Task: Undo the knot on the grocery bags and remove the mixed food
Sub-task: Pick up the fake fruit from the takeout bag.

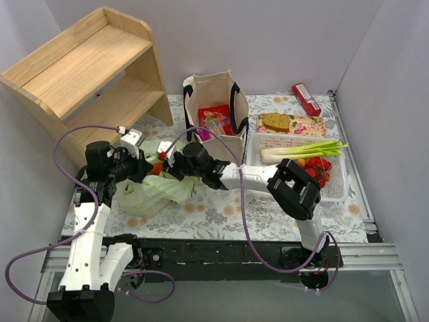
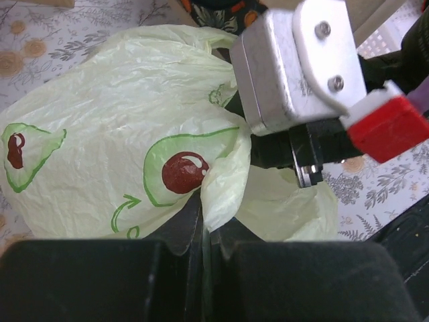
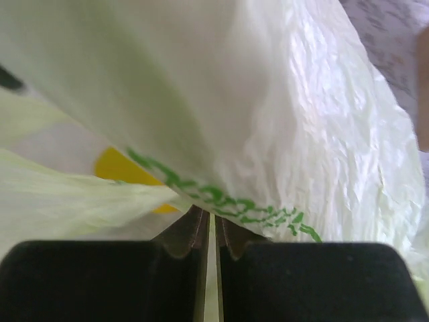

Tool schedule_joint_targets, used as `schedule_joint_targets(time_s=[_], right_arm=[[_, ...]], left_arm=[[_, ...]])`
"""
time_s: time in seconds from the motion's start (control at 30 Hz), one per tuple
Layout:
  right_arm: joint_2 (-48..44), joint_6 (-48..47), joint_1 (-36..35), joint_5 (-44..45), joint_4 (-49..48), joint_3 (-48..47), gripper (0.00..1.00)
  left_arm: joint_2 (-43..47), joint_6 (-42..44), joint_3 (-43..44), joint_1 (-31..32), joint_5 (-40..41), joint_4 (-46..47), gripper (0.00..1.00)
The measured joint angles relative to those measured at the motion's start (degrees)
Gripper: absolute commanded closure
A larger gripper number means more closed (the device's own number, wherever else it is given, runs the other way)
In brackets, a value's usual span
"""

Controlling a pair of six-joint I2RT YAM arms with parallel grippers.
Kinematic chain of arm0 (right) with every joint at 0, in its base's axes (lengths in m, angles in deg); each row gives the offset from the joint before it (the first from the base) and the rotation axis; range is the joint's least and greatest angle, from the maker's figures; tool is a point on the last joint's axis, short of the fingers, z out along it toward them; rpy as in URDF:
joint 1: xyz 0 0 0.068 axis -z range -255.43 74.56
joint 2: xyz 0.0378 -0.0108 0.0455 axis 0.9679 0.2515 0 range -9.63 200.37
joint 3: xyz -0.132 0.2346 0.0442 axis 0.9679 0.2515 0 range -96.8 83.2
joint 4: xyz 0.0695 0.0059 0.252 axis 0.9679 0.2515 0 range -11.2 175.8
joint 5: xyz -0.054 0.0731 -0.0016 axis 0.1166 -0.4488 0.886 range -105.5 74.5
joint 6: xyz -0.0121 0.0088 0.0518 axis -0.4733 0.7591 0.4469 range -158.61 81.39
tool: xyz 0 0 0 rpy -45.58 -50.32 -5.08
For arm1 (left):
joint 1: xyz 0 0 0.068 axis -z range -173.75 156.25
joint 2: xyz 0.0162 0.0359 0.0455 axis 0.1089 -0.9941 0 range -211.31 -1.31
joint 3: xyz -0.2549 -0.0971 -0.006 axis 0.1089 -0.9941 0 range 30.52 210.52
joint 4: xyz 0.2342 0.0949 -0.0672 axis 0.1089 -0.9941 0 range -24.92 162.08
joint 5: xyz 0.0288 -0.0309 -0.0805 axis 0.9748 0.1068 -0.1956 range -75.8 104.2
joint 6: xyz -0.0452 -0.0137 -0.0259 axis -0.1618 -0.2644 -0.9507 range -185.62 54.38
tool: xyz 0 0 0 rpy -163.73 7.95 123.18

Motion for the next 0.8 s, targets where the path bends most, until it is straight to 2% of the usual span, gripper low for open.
schedule_joint_targets(time_s=[0.1, 0.23, 0.33, 0.53, 0.63, 0.7, 0.73, 0.8], right_arm=[[1.38, 4.66, -0.11, -4.02, 0.00, -2.84, 0.77], [3.37, 11.43, -0.11, -6.64, -0.66, -6.78, 0.50], [7.39, 16.04, -0.11, -7.65, -1.60, -11.04, 0.39], [17.86, 22.43, -0.22, -8.46, -2.32, -18.49, 0.24], [22.10, 23.93, -0.50, -8.61, -3.10, -20.79, 0.23], [24.52, 24.98, -0.68, -9.27, -3.80, -22.38, 0.30], [25.64, 25.24, -0.83, -9.64, -4.22, -23.50, 0.40], [27.15, 26.01, -0.98, -10.10, -5.79, -25.07, 0.53]], left_arm=[[0.07, 2.12, 0.00, 0.00, 0.76, -1.53, 1.00], [0.44, 4.17, 0.00, 0.00, 2.14, -3.58, 1.00], [1.42, 3.48, 0.04, 0.00, 4.83, -3.93, 1.00], [1.88, -0.85, 1.07, 0.00, 6.45, -3.43, 1.00], [1.44, -2.49, 1.16, 0.00, 5.31, -2.93, 1.00], [1.16, -3.37, 1.11, 0.00, 4.66, -2.82, 1.00], [1.14, -3.69, 1.03, 0.00, 4.42, -2.69, 1.00], [1.14, -4.17, 0.83, 0.00, 4.09, -2.67, 1.00]])
